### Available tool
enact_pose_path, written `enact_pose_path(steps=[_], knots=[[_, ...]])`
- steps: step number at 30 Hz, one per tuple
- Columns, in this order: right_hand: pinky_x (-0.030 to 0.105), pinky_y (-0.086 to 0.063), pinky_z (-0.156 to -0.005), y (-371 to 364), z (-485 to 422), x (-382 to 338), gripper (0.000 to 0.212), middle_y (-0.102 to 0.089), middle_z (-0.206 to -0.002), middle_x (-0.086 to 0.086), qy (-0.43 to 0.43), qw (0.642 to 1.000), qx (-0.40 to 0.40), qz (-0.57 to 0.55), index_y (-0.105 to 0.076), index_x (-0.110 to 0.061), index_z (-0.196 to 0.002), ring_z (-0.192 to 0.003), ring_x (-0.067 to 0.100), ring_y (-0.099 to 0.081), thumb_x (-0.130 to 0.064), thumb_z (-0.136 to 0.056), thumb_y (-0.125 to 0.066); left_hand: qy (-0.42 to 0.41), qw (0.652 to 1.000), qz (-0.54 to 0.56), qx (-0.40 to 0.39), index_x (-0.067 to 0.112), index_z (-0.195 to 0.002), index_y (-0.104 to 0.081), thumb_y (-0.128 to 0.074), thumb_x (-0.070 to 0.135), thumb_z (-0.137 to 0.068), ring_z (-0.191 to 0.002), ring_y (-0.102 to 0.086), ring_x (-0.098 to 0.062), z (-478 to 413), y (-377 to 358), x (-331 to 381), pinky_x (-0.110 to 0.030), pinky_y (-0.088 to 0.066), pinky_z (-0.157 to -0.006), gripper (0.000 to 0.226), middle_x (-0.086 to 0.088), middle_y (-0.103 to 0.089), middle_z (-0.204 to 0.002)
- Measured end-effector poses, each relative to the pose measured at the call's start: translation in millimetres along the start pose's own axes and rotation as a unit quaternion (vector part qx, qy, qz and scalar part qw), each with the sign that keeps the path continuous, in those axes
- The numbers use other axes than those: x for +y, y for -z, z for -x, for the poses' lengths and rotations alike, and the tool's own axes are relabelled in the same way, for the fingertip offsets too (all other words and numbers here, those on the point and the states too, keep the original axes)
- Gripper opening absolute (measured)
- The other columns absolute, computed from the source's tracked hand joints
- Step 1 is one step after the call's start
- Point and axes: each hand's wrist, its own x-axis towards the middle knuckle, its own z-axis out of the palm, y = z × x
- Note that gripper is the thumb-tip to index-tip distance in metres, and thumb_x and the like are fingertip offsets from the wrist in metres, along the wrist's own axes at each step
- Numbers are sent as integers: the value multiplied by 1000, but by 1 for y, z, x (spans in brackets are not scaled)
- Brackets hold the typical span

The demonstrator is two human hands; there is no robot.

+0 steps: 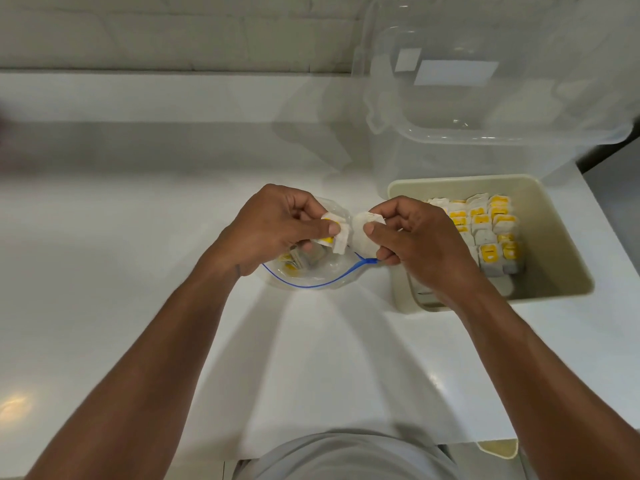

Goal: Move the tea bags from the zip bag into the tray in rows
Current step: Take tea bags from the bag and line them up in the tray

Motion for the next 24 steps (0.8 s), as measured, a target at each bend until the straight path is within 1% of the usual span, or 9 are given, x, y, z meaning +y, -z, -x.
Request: enact_pose_path(steps=[3,5,6,8,9,13,17,21,24], knots=[[33,-56,-61,6,1,-2,7,-66,-59,-6,1,1000,-4,-3,-72,-17,-92,-55,8,-62,-22,-89,-69,-32,998,-50,19,20,-75,-77,-84,31,-76,-54,-56,-19,-4,1,4,-40,-51,-62,13,-5,-71,-67],[30,-53,-59,8,1,-3,6,-66,-60,-5,-1,1000,-5,-6,-72,-17,-91,-54,7,-61,-21,-89,-69,-60,995,-71,22,25,-78,-77,-79,33,-82,-59,-57,-30,-6,-2,8,-47,-54,-66,10,-7,-72,-74],[29,-52,-59,9,0,-3,6,-66,-61,-5,1,1000,0,-3,-73,-18,-91,-55,7,-61,-22,-88,-69,-73,992,-94,31,26,-79,-77,-76,35,-84,-62,-59,-29,-7,-4,11,-46,-54,-68,11,-4,-72,-76],[30,-50,-60,10,-1,-2,4,-65,-63,-8,6,1000,19,6,-74,-24,-88,-56,8,-61,-25,-86,-71,-90,983,-153,53,28,-79,-75,-72,41,-86,-66,-62,-13,-9,-6,16,-41,-55,-72,15,7,-71,-76],[30,-49,-60,11,-1,-2,3,-63,-62,-11,9,1000,28,10,-74,-25,-86,-56,8,-59,-27,-85,-72,-92,977,-180,60,29,-78,-74,-71,44,-86,-69,-63,-9,-9,-7,19,-40,-56,-74,17,11,-71,-75],[19,-42,-52,23,1,-7,4,-60,-58,-9,7,1000,13,-11,-74,-23,-84,-52,9,-52,-19,-86,-73,-78,956,-278,56,33,-72,-71,-74,57,-76,-66,-65,-6,-11,-10,30,-39,-57,-69,24,16,-69,-64],[19,-44,-52,43,7,-9,3,-66,-63,-8,-5,1000,17,7,-74,-21,-89,-52,8,-56,-22,-86,-72,-95,957,-269,51,33,-70,-73,-79,55,-72,-65,-64,-10,-13,-15,40,-42,-58,-69,23,16,-68,-63],[20,-47,-56,74,18,-3,7,-69,-74,-4,-19,1000,15,18,-75,-21,-92,-61,5,-59,-23,-89,-69,-138,977,-161,-12,28,-79,-75,-79,35,-81,-59,-68,-10,-11,-28,56,-32,-52,-53,9,5,-71,-70],[19,-47,-59,98,24,8,8,-71,-78,-5,-19,997,21,66,-76,-26,-92,-59,1,-59,-24,-89,-69,-140,974,-168,-53,29,-84,-76,-79,26,-81,-67,-71,-17,-14,-46,69,-40,-59,-58,6,7,-72,-70]])
